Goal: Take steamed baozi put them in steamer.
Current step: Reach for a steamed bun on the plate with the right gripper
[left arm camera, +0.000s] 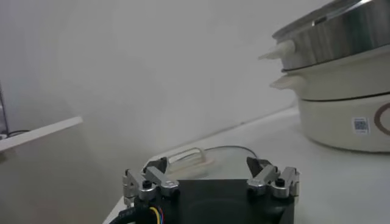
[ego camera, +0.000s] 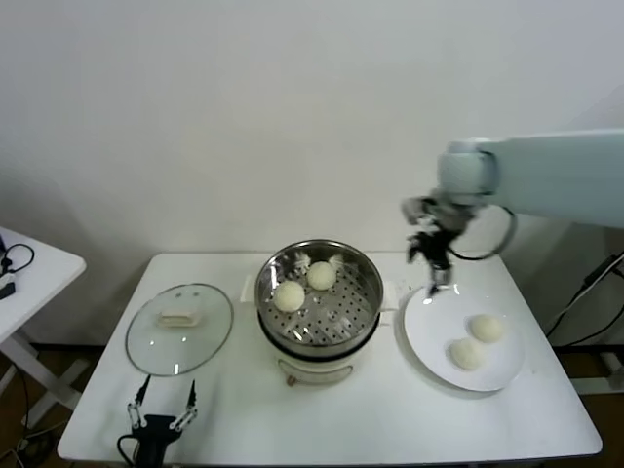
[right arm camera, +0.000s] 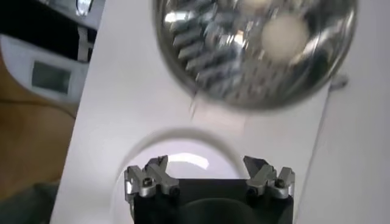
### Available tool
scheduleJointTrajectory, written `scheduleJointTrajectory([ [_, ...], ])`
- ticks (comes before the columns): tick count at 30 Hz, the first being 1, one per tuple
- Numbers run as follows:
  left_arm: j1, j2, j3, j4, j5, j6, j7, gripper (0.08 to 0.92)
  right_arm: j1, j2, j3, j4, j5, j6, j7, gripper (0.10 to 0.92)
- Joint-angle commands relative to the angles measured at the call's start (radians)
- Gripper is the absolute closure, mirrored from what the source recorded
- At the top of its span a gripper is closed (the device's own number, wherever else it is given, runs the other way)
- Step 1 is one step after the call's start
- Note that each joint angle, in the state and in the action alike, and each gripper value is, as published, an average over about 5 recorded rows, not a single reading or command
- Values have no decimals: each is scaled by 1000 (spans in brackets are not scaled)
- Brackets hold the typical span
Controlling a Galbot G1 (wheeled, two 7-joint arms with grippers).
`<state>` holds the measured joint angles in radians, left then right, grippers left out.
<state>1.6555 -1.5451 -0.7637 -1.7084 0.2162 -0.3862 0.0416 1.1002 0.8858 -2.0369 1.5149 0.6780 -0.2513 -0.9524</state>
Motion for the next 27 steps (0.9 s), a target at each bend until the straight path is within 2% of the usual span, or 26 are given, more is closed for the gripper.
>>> scheduleJointTrajectory([
  [1,1,-6,4,3,18,0,1,177,-231,-297,44,30,-312,-12,86,203],
  [11,13,-11,-1,11,34,-2,3,177,-560,-286,299,-141,-389,-25,115,203],
  [27,27,-15,0,12,53,-4,3,177,-705,-258,452,-202,-432,-20,115,203],
])
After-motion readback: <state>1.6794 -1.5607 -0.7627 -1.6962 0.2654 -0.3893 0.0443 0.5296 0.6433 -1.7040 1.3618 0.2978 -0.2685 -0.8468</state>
